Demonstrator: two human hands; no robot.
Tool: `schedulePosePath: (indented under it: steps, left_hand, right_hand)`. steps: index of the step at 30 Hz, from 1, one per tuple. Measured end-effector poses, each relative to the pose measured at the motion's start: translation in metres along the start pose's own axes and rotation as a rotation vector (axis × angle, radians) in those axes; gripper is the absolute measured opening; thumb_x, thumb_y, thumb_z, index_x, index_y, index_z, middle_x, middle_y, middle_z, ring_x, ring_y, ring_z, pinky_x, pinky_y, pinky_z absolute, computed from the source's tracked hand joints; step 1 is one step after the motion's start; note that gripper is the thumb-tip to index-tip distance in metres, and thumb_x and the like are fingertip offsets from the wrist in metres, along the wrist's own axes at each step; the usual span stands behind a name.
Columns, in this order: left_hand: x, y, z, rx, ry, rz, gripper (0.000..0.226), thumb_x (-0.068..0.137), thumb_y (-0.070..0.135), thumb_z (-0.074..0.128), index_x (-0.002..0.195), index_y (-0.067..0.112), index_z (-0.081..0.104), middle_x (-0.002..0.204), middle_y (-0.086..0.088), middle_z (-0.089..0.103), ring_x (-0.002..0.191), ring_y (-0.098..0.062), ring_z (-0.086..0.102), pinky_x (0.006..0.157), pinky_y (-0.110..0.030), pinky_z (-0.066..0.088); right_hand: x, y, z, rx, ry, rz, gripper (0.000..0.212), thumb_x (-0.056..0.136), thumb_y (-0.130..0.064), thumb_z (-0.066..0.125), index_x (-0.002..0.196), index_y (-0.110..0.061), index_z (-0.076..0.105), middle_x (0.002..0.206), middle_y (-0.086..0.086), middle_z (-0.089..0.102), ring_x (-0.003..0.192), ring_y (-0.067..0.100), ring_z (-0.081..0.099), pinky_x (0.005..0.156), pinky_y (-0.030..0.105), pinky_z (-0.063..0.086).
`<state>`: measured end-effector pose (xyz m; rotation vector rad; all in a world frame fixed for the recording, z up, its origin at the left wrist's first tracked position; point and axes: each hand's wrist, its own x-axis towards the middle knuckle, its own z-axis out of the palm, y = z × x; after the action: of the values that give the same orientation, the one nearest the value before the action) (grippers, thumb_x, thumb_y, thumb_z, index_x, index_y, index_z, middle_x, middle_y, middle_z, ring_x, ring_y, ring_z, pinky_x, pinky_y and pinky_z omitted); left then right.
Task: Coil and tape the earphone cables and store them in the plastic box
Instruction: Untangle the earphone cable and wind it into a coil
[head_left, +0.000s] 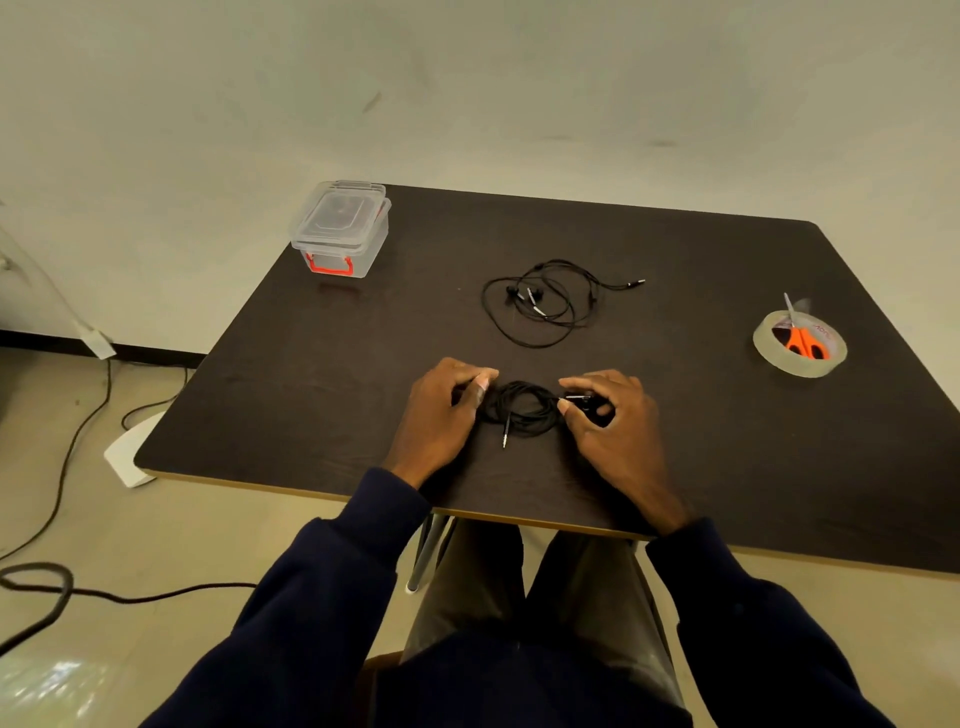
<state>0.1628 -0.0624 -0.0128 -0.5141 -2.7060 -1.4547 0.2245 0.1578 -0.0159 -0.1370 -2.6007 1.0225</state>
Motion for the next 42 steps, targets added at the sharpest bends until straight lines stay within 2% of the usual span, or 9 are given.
schedulePosePath:
  steps: [6, 10, 13, 17, 24, 29, 33, 38, 42]
  left_hand:
    - [-0.001, 0.006, 0.005, -0.112, -0.026, -0.010, 0.033, 0.092, 0.037, 0.074, 0.123, 0.025, 0.073, 0.116, 0.010, 0.069, 0.103, -0.006, 0.064, 0.087, -0.021, 0.052]
    - [0.002, 0.010, 0.006, -0.049, -0.063, 0.007, 0.038, 0.086, 0.035, 0.080, 0.122, 0.024, 0.073, 0.114, 0.010, 0.068, 0.095, -0.003, 0.061, 0.076, -0.010, 0.044]
    - [0.004, 0.010, 0.004, -0.044, -0.063, 0.009, 0.034, 0.085, 0.029, 0.082, 0.118, 0.023, 0.075, 0.107, 0.010, 0.069, 0.088, 0.000, 0.061, 0.072, -0.007, 0.044]
    - [0.008, 0.009, 0.007, -0.070, -0.021, -0.019, 0.025, 0.084, 0.023, 0.084, 0.108, 0.020, 0.079, 0.098, 0.006, 0.073, 0.083, -0.006, 0.066, 0.071, -0.017, 0.051]
    - [0.008, 0.006, 0.004, -0.015, -0.042, 0.028, 0.020, 0.095, 0.023, 0.071, 0.114, 0.022, 0.076, 0.112, 0.007, 0.072, 0.097, 0.001, 0.065, 0.083, -0.012, 0.052]
    - [0.008, -0.001, -0.001, -0.007, -0.100, 0.065, 0.025, 0.099, 0.013, 0.064, 0.121, 0.019, 0.074, 0.120, 0.004, 0.071, 0.109, -0.005, 0.065, 0.097, -0.025, 0.055]
    - [0.008, -0.004, -0.004, -0.035, -0.112, 0.075, 0.027, 0.096, 0.010, 0.068, 0.121, 0.019, 0.074, 0.118, 0.005, 0.072, 0.107, -0.003, 0.066, 0.097, -0.030, 0.057]
    - [0.008, -0.004, -0.007, -0.059, -0.076, 0.067, 0.026, 0.099, 0.006, 0.062, 0.119, 0.017, 0.074, 0.117, 0.002, 0.073, 0.108, -0.006, 0.067, 0.099, -0.034, 0.056]
    - [0.004, -0.003, -0.011, -0.106, -0.048, 0.046, 0.027, 0.093, 0.004, 0.071, 0.117, 0.016, 0.075, 0.112, 0.002, 0.074, 0.102, -0.005, 0.070, 0.096, -0.033, 0.059]
  right_hand:
    - [0.000, -0.005, 0.002, 0.015, 0.037, -0.051, 0.028, 0.089, -0.024, 0.078, 0.117, -0.025, 0.076, 0.117, -0.010, 0.068, 0.112, 0.008, 0.053, 0.091, 0.025, 0.049]
    - [0.004, -0.009, 0.002, -0.019, 0.086, -0.130, 0.027, 0.088, -0.024, 0.079, 0.115, -0.023, 0.076, 0.116, -0.006, 0.070, 0.113, 0.011, 0.053, 0.092, 0.016, 0.041]
    - [0.013, -0.015, 0.002, -0.064, 0.055, -0.176, 0.028, 0.087, -0.025, 0.080, 0.115, -0.023, 0.076, 0.115, -0.004, 0.071, 0.114, 0.015, 0.053, 0.094, 0.027, 0.044]
    - [0.026, -0.027, 0.004, -0.223, -0.081, -0.211, 0.026, 0.087, -0.033, 0.079, 0.112, -0.028, 0.077, 0.114, -0.006, 0.070, 0.114, 0.015, 0.049, 0.094, 0.042, 0.048]
    - [0.032, -0.030, 0.009, -0.282, -0.158, -0.200, 0.018, 0.091, -0.035, 0.074, 0.107, -0.027, 0.076, 0.116, -0.005, 0.067, 0.116, 0.015, 0.046, 0.097, 0.040, 0.044]
    - [0.034, -0.030, 0.007, -0.298, -0.181, -0.227, 0.017, 0.088, -0.037, 0.077, 0.103, -0.028, 0.075, 0.114, -0.005, 0.067, 0.115, 0.014, 0.047, 0.095, 0.040, 0.046]
    - [0.037, -0.033, 0.007, -0.271, -0.180, -0.227, 0.010, 0.090, -0.033, 0.075, 0.097, -0.029, 0.070, 0.110, -0.008, 0.065, 0.111, 0.011, 0.046, 0.092, 0.034, 0.044]
    - [0.040, -0.031, 0.010, -0.276, -0.154, -0.213, 0.009, 0.092, -0.030, 0.073, 0.099, -0.027, 0.068, 0.107, -0.006, 0.064, 0.108, 0.012, 0.050, 0.090, 0.034, 0.049]
    - [0.038, -0.030, 0.011, -0.252, -0.165, -0.206, 0.011, 0.093, -0.031, 0.073, 0.102, -0.028, 0.069, 0.108, -0.009, 0.064, 0.105, 0.007, 0.049, 0.087, 0.029, 0.046]
